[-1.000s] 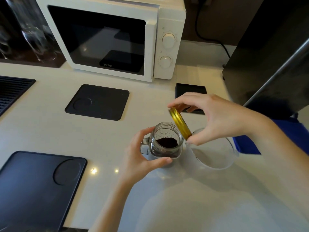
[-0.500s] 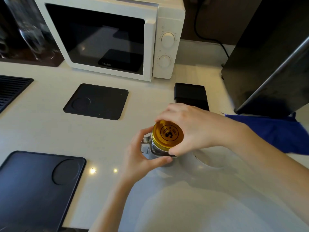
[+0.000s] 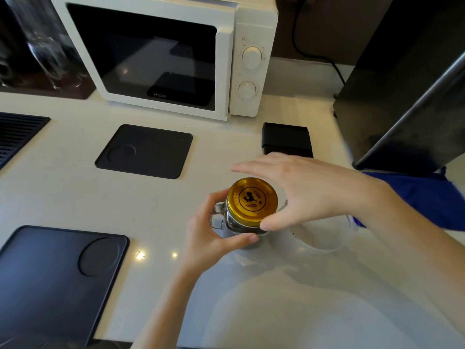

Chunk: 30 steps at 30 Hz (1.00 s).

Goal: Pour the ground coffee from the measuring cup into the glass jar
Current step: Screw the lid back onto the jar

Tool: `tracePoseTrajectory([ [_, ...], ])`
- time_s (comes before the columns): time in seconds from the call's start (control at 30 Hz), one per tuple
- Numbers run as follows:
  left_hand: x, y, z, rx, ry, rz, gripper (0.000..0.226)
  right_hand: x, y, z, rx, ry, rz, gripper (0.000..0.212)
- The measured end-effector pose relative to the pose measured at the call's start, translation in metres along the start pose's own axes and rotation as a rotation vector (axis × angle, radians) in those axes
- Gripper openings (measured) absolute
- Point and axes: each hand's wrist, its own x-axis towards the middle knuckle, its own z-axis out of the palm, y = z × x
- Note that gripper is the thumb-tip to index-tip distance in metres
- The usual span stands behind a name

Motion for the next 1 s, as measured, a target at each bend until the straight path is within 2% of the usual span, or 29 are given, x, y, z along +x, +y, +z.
tracePoseTrajectory([
  [0.1, 0.0, 0.0, 0.0, -0.004, -0.003, 0.002, 0.072, 0.0, -0.001, 0.004, -0.012, 0.04, -0.017, 0.073],
  [0.2, 0.001, 0.001, 0.0, 0.024, -0.002, 0.012, 0.07, -0.001, 0.0, -0.001, -0.093, 0.128, 0.053, 0.079],
  [0.3, 0.0, -0.001, 0.001, 0.019, 0.01, 0.012, 0.072, 0.001, 0.005, 0.003, -0.062, 0.086, -0.022, 0.083],
  [0.37, 0.0, -0.001, 0.001, 0.021, 0.013, 0.008, 0.072, 0.001, 0.004, 0.006, 0.014, 0.052, -0.04, 0.078],
  [0.57, 0.001, 0.0, 0.0, 0.036, -0.007, -0.002, 0.072, 0.001, 0.009, 0.002, 0.002, 0.136, 0.061, 0.069],
  [0.7, 0.001, -0.001, 0.0, 0.026, -0.006, -0.009, 0.074, 0.002, 0.016, 0.012, 0.127, 0.07, -0.03, 0.082],
  [0.77, 0.001, 0.0, 0.0, 0.032, -0.008, -0.012, 0.074, 0.002, 0.015, 0.015, 0.202, 0.075, -0.045, 0.081],
  [0.87, 0.001, 0.001, -0.001, 0.055, -0.015, -0.009, 0.073, 0.002, 0.015, 0.014, 0.136, 0.146, -0.013, 0.084],
  [1.0, 0.002, -0.001, -0.001, 0.062, -0.012, -0.018, 0.074, 0.005, 0.016, 0.021, 0.135, 0.134, -0.026, 0.085],
])
